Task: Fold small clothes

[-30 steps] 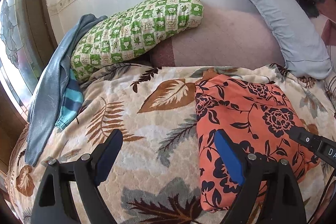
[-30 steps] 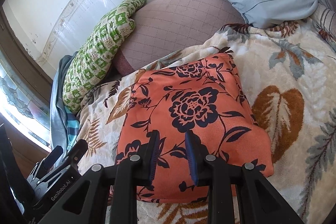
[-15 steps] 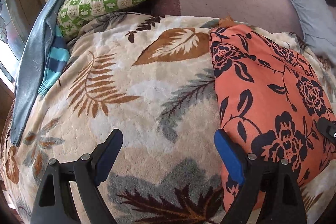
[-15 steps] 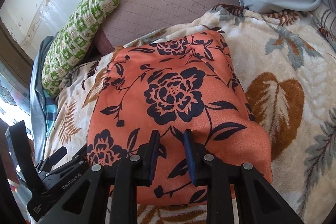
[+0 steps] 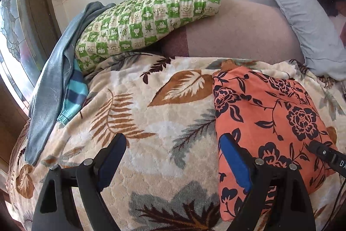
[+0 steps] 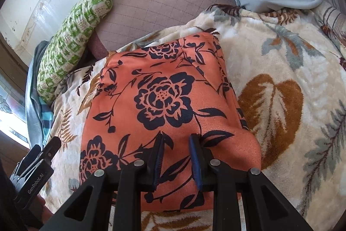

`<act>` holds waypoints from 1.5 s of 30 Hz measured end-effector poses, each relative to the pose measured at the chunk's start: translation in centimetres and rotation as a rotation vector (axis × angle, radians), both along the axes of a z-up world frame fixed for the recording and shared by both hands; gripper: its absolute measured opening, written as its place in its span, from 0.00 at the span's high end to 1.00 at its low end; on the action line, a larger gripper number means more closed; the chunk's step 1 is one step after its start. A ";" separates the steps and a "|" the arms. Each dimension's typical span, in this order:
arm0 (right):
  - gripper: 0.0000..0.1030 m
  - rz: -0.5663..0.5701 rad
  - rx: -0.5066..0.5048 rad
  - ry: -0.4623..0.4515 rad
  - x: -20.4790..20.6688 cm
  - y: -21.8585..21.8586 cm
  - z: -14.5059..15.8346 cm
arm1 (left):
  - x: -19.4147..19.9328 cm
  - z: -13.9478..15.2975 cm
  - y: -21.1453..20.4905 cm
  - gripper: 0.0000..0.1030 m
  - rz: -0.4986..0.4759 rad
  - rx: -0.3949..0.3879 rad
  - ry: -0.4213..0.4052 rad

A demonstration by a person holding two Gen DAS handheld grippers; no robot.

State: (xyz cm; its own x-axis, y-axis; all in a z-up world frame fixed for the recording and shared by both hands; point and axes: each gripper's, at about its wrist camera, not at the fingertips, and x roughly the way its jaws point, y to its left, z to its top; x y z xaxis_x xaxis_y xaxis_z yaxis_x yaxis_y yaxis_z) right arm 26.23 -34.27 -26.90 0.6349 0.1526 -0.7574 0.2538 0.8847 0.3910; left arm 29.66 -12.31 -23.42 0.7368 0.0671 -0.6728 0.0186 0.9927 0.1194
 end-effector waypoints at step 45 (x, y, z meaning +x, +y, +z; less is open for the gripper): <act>0.67 -0.132 -0.007 -0.115 -3.0 -3.7 4.1 | -2.6 3.0 -1.9 0.13 -0.091 -0.086 -0.072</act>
State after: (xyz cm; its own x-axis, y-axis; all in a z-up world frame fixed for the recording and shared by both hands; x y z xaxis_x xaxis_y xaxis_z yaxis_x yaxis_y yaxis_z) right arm 23.20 -37.97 -22.79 0.7317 0.0567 -0.6793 0.3223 0.8494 0.4179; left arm 27.07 -14.17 -20.45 0.7838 -0.0579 -0.6183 0.1033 0.9939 0.0379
